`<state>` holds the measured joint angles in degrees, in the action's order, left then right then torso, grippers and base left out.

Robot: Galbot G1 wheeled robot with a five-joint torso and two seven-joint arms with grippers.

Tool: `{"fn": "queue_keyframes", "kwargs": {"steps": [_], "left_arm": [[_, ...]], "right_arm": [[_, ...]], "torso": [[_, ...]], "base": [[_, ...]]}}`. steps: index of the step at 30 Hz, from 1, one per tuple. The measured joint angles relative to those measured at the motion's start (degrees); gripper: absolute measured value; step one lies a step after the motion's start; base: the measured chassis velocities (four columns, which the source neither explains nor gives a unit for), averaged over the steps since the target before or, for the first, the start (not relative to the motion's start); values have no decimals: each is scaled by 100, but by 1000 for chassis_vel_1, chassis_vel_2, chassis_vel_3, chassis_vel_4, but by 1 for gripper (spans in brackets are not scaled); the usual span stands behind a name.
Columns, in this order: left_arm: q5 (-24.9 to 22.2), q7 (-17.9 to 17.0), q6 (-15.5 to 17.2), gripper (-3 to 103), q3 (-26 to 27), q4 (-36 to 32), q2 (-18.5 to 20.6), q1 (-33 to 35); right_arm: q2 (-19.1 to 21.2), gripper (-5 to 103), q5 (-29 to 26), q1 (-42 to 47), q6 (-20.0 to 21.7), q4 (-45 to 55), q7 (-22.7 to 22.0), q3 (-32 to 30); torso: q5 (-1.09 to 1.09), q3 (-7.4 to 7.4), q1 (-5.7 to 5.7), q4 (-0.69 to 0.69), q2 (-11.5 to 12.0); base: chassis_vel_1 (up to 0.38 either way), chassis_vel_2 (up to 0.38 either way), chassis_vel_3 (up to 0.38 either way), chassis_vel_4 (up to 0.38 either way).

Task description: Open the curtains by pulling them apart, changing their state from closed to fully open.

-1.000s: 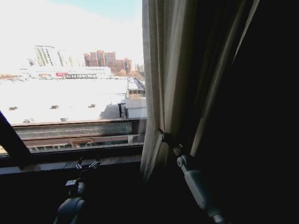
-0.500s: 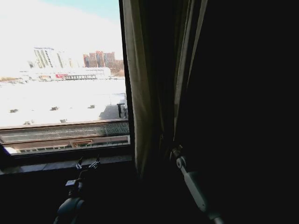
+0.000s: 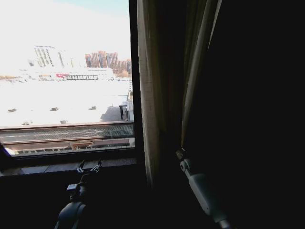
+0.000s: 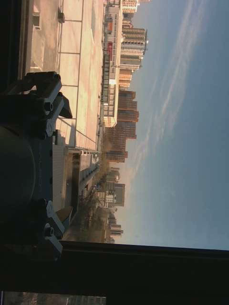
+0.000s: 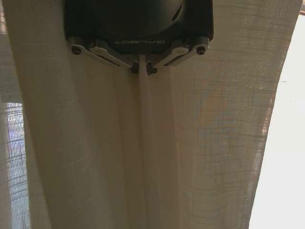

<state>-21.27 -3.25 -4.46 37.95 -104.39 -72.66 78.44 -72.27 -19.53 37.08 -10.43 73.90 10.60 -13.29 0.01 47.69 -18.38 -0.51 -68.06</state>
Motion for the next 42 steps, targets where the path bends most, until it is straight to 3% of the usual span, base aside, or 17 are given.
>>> {"fn": "queue_keyframes", "kwargs": {"steps": [4, 7, 13, 19, 20, 29, 33, 40, 41, 42], "left_arm": [[0, -1, 0, 100, 1, 0, 0, 0], [0, -1, 0, 100, 0, 0, 0, 0], [0, 0, 0, 100, 0, 0, 0, 0], [0, 0, 0, 100, 0, 0, 0, 0], [0, 0, 0, 100, 0, 0, 0, 0], [0, 0, 0, 100, 0, 0, 0, 0], [0, 0, 0, 100, 0, 0, 0, 0], [0, -1, 0, 100, 0, 0, 0, 0], [0, 0, 0, 100, 1, 0, 0, 0], [0, 0, 0, 100, 1, 0, 0, 0]], "right_arm": [[-128, 0, 377, -425, 146, -668, -896, -221], [-119, 0, 623, -607, 162, -1046, -1212, -489], [179, 0, 1116, -812, 172, -1542, -1549, -1144], [430, 0, 1310, -709, 339, -1437, -1771, -1480], [515, 0, 1454, -610, 428, -1269, -1973, -1630], [552, 0, 1339, -200, 473, -514, -1981, -1454], [591, -1, 1056, 233, 474, 108, -1693, -1216], [682, 21, 268, 980, 527, 1163, -1319, -904], [708, 32, 181, 1101, 529, 1311, -1274, -853], [708, 32, 181, 1101, 529, 1311, -1274, -853]], "torso": [[-3, 0, 0, 5, 0], [-2, 0, 0, 4, 0], [0, 0, 0, -2, 0], [1, 1, -1, -1, 0], [1, 1, -1, 0, 0], [-2, 0, -1, 1, 0], [-2, 0, -1, 2, -1], [-1, 0, 0, 1, -1], [-4, 0, -1, 0, -1], [-4, 0, -1, 0, -1]], "base": [[0, 0, 0, 0], [0, 0, 0, 0], [0, 0, 0, 0], [0, 0, 0, 0], [0, 0, 0, 0], [0, 0, 0, 0], [0, 0, 0, 0], [0, 0, 0, 0], [0, 0, 0, 0], [0, 0, 0, 0]]}}
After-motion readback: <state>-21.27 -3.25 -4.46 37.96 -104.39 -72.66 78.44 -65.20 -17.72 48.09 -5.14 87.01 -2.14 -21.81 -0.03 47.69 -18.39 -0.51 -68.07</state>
